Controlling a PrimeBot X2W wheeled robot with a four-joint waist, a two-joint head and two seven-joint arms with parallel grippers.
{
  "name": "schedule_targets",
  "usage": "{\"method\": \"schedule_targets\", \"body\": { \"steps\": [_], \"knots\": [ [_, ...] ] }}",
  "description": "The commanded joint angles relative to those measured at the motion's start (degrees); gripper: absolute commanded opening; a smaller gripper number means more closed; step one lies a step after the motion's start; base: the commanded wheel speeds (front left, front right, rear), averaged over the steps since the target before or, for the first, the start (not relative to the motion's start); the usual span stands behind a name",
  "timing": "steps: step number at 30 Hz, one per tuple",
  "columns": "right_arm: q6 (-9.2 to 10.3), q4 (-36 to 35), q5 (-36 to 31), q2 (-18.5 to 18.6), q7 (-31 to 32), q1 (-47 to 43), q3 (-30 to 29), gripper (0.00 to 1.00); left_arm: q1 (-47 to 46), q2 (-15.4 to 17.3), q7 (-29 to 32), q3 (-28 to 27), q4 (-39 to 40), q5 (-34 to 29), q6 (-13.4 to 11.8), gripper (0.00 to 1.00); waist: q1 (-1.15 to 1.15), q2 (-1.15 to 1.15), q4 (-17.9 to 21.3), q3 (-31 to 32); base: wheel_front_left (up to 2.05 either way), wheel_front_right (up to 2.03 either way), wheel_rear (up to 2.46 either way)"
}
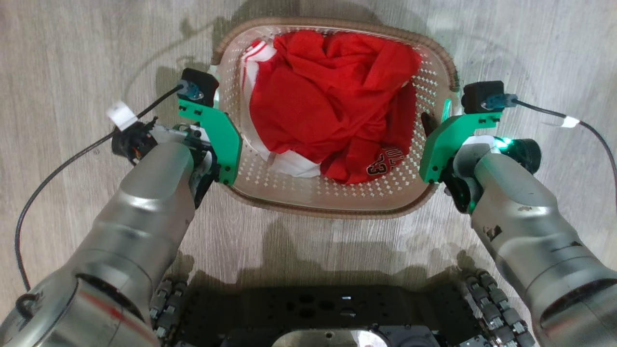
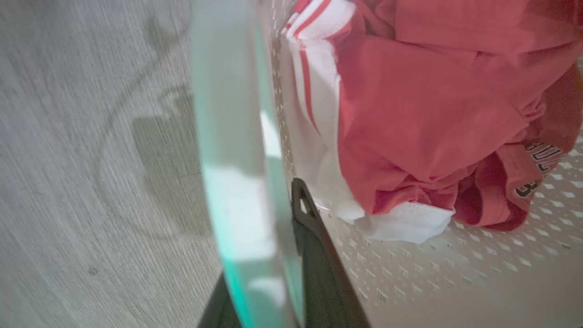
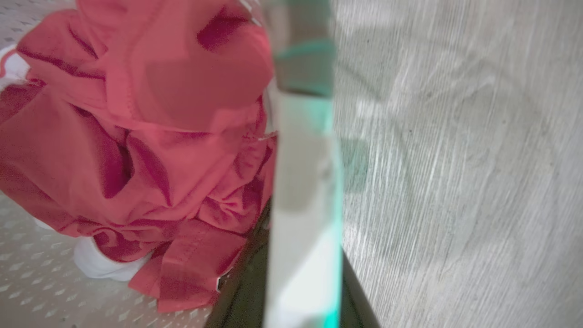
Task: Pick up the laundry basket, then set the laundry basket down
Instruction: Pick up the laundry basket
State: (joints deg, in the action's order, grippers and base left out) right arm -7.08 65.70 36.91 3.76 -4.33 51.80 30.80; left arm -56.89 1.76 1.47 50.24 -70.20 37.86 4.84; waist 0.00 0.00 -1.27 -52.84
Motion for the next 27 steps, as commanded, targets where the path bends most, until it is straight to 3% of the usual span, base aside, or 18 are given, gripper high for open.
{"method": "schedule_targets", "body": {
  "steps": [1, 12, 27],
  "knots": [
    [-0.41, -0.3, 0.1, -0.9, 0.1, -2.5, 1.2, 0.0, 0.6, 1.1, -0.2, 0.0, 0.8, 0.1, -0.1, 0.0, 0.0, 0.0, -0.1, 0.0, 0.0, 0.0, 0.0],
    [-0.41, 1.3, 0.8, -0.9, 1.9, -2.3, 3.7, 0.0, 1.3, 1.1, 0.7, 4.0, 2.0, 2.8, 0.2, 0.0, 0.0, 0.0, -1.1, 1.7, 0.0, 0.0, 0.0],
    [-0.41, -0.4, 5.4, -0.9, 14.8, -5.1, 8.3, 0.0, 4.9, 1.1, 6.8, 10.0, 2.4, 7.0, 2.4, 0.0, 0.0, 0.0, -0.8, 10.2, 0.0, 0.0, 0.0]
  ]
}}
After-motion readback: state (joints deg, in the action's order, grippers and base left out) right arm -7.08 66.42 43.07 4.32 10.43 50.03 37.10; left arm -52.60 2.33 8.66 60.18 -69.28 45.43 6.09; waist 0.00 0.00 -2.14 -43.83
